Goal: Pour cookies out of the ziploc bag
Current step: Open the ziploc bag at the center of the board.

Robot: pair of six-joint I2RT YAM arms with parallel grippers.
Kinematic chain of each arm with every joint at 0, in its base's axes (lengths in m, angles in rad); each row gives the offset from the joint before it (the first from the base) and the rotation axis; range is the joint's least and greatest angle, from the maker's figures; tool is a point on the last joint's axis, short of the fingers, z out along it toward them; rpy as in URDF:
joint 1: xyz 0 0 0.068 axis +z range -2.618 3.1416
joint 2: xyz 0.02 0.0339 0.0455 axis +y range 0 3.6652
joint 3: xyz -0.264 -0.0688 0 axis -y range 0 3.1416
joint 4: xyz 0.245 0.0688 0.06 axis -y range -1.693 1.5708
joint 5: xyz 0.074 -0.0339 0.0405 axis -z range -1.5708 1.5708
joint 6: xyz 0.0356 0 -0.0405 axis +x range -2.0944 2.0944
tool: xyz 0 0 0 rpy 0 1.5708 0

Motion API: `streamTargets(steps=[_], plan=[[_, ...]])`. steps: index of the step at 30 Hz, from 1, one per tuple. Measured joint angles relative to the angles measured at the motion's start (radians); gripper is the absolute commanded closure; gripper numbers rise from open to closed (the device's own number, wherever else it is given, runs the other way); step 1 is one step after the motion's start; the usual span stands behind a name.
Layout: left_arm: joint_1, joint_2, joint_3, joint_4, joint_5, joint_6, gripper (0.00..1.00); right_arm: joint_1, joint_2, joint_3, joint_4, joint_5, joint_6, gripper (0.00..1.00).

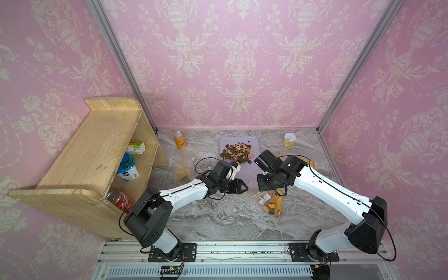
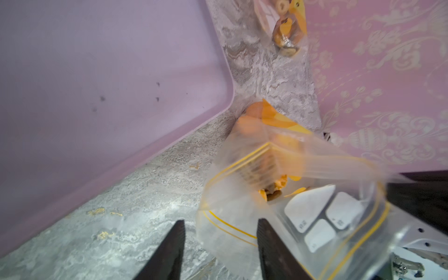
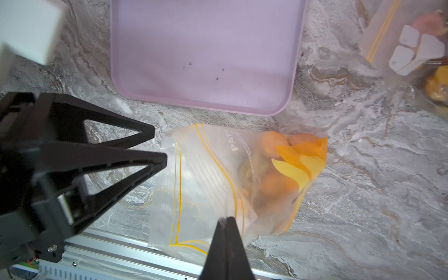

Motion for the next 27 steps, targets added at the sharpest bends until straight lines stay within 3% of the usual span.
streamTargets(steps=[3, 10, 27], plan=[[0.000, -0.096, -0.031, 0.013, -0.012, 0.004, 0.31, -0.001, 0.013, -0.014, 0.031, -0.039, 0.001, 1.00], [0.000, -0.237, -0.130, 0.067, -0.025, 0.002, 0.37, -0.001, 0.048, -0.016, 0.076, -0.081, 0.010, 1.00], [-0.086, -0.100, -0.137, 0.180, 0.029, 0.015, 0.43, -0.053, 0.058, -0.060, 0.150, -0.196, 0.046, 1.00]])
